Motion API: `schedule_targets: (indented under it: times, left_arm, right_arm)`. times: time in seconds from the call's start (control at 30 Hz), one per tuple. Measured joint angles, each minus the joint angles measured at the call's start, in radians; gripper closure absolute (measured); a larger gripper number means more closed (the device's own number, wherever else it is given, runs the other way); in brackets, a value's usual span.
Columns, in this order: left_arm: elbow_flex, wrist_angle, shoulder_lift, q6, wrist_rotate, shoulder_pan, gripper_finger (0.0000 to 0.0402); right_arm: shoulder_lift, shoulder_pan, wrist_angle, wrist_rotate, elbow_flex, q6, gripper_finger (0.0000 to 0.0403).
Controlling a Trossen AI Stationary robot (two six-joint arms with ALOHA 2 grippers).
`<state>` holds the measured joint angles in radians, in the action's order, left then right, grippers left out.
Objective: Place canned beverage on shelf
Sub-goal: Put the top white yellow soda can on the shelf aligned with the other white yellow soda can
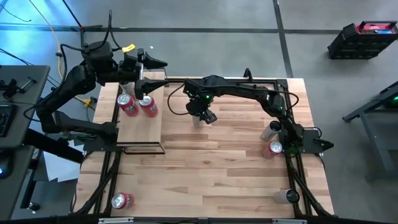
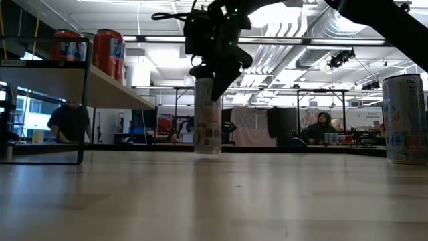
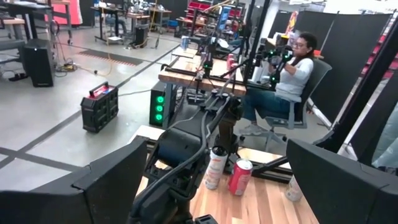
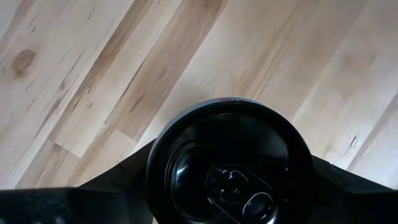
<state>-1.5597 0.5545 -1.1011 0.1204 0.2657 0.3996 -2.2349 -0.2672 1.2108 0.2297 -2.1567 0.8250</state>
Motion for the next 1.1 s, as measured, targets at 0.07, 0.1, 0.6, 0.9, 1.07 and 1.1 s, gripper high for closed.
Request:
schedule_targets:
  times: [0.07,0.1,0.6,0.9,1.07,1.1]
  left_arm:
    - [0.0,0.0,0.0,0.0,0.0,-0.002,0.0023]
    - [0.0,0.0,0.0,0.0,0.0,-0.002,0.0023]
    - [0.0,0.011,0.0,0.008,0.0,-0.002,0.0023]
    - [0.0,0.041,0.0,-0.019,-0.008,-0.001,0.0023]
    - [0.0,0.081,0.0,-0.039,-0.011,-0.001,0.0023]
    - [0.0,0.087,0.0,-0.044,-0.011,-0.001,0.0023]
  right_arm:
    - [0.0,0.0,0.002,0.004,0.0,-0.001,0.0141]
    - [0.0,0.0,0.001,0.006,0.0,-0.002,0.0139]
    - [0.003,0.007,-0.015,0.0,-0.006,-0.013,0.0087]
    - [0.003,0.045,0.029,-0.046,-0.084,-0.048,0.0086]
    - [0.002,0.053,0.112,-0.092,-0.149,-0.137,0.0086]
    - [0.002,0.054,0.133,-0.098,-0.168,-0.152,0.0086]
